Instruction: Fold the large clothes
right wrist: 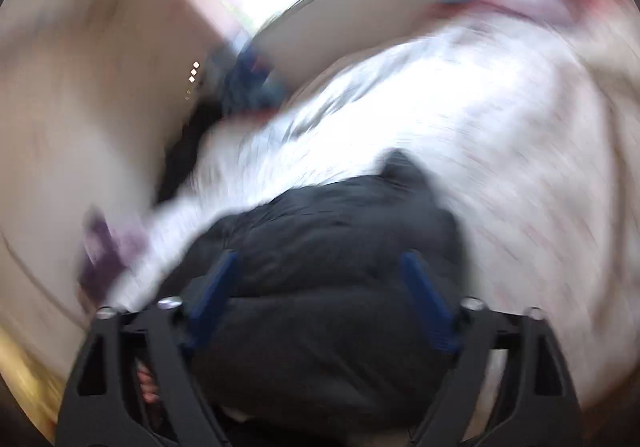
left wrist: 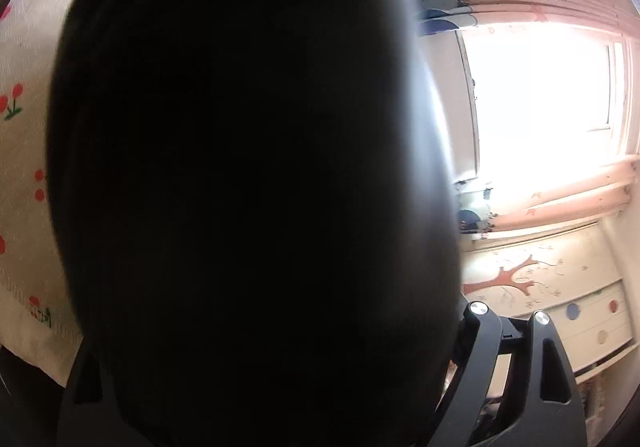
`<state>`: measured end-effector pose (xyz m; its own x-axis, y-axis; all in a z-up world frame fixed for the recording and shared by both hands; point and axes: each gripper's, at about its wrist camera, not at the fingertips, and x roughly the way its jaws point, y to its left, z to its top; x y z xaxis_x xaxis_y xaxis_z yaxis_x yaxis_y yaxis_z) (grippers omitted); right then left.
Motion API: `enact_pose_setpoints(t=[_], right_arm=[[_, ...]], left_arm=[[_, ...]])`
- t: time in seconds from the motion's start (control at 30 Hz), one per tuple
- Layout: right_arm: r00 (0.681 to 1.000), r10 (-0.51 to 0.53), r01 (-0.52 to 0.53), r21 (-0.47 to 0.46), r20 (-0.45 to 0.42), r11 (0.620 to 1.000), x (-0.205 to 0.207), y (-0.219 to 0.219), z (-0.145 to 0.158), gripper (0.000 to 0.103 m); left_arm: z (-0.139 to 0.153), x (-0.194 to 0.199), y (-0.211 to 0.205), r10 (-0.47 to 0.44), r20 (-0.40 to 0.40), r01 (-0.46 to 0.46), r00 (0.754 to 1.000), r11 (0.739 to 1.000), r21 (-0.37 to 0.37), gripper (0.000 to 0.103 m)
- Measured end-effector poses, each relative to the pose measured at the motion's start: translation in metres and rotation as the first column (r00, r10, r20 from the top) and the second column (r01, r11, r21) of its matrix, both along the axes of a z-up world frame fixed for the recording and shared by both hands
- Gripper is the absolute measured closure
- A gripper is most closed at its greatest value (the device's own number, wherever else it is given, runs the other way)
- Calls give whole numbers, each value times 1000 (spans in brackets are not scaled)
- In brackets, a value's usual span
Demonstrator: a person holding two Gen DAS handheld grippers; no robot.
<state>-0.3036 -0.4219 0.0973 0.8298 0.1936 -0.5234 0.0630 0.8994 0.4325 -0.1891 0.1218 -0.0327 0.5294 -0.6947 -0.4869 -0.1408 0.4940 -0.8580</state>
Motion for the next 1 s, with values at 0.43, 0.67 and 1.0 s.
enact_pose_setpoints(t=[0.43, 0.67, 1.0], right_arm=[[898, 94, -287, -412, -430, 865, 205, 150, -107, 7], [901, 127, -343, -503, -415, 793, 135, 157, -104, 6], [908, 160, -359, -523, -387, 773, 99, 173, -93, 6]], left_arm=[[11, 17, -24, -68, 122, 58, 990, 994, 88, 58], [3, 32, -25, -59, 115, 53, 992, 997, 52, 54], [-4, 54, -22, -21, 71, 20, 997, 1000, 12, 50]])
